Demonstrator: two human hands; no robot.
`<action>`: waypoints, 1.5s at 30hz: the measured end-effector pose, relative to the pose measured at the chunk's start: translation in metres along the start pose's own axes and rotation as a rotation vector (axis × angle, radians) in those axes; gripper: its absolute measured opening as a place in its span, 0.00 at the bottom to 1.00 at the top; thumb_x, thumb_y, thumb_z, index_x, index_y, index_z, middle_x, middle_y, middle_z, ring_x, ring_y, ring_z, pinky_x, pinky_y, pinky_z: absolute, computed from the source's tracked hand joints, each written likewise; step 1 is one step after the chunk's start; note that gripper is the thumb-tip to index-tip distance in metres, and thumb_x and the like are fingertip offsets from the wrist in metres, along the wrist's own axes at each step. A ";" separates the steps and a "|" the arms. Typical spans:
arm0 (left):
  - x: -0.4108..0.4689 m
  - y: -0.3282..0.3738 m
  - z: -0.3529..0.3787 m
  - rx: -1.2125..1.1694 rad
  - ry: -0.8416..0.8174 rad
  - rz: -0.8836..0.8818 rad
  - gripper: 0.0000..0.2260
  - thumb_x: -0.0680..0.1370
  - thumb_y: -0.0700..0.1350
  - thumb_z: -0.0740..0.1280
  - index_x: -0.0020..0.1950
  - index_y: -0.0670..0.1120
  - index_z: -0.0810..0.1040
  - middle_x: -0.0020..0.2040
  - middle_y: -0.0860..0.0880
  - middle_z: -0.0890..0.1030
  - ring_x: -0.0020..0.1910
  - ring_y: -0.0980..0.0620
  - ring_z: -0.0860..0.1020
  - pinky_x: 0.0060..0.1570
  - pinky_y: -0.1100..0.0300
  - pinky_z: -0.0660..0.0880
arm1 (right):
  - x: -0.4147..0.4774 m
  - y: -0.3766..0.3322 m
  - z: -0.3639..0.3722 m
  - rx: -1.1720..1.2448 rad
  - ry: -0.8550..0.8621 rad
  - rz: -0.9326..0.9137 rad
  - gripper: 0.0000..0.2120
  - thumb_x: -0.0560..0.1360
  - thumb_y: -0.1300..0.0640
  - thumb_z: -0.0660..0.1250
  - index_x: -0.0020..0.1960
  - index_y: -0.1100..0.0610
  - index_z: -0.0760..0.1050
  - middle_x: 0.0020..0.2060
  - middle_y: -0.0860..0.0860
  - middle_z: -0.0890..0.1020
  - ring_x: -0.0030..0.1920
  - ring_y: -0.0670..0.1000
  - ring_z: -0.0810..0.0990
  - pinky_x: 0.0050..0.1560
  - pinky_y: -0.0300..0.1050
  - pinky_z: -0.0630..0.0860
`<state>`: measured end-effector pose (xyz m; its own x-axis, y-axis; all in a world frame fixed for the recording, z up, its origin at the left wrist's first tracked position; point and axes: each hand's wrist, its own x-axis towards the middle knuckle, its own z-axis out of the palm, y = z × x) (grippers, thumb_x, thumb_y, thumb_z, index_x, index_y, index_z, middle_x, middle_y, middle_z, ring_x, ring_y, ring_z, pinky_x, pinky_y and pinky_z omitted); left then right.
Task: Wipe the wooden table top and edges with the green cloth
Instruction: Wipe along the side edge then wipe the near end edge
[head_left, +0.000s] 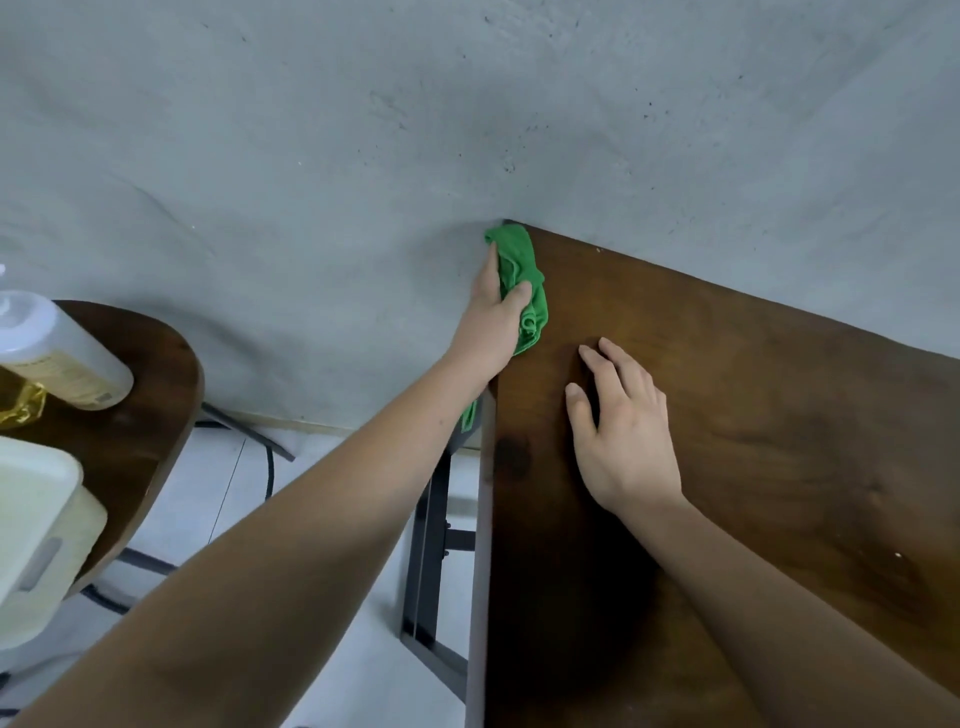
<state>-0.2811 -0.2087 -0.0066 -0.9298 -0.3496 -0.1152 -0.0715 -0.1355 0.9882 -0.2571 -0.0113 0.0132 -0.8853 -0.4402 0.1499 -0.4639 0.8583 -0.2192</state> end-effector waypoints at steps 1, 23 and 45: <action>-0.013 -0.005 0.001 -0.004 -0.003 0.004 0.30 0.90 0.48 0.59 0.90 0.57 0.52 0.86 0.54 0.64 0.76 0.60 0.66 0.78 0.56 0.64 | 0.000 0.000 0.000 0.003 0.001 0.001 0.24 0.90 0.46 0.57 0.83 0.52 0.70 0.84 0.50 0.68 0.84 0.51 0.63 0.84 0.57 0.60; -0.350 -0.068 0.018 -0.187 -0.038 -0.125 0.32 0.87 0.56 0.63 0.87 0.70 0.53 0.84 0.67 0.65 0.84 0.61 0.64 0.85 0.43 0.62 | -0.014 -0.010 -0.008 -0.006 -0.011 0.025 0.28 0.89 0.41 0.54 0.85 0.53 0.69 0.84 0.55 0.67 0.85 0.58 0.62 0.85 0.59 0.59; -0.118 -0.052 0.008 -0.251 -0.036 -0.028 0.38 0.83 0.54 0.67 0.90 0.57 0.53 0.86 0.53 0.66 0.83 0.54 0.69 0.85 0.44 0.63 | -0.003 0.003 0.002 -0.022 0.029 0.005 0.28 0.89 0.39 0.55 0.84 0.52 0.69 0.84 0.54 0.67 0.84 0.56 0.63 0.84 0.58 0.59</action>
<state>-0.1706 -0.1526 -0.0438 -0.9414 -0.3096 -0.1340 -0.0099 -0.3717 0.9283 -0.2561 -0.0083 0.0098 -0.8861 -0.4286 0.1765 -0.4586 0.8661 -0.1990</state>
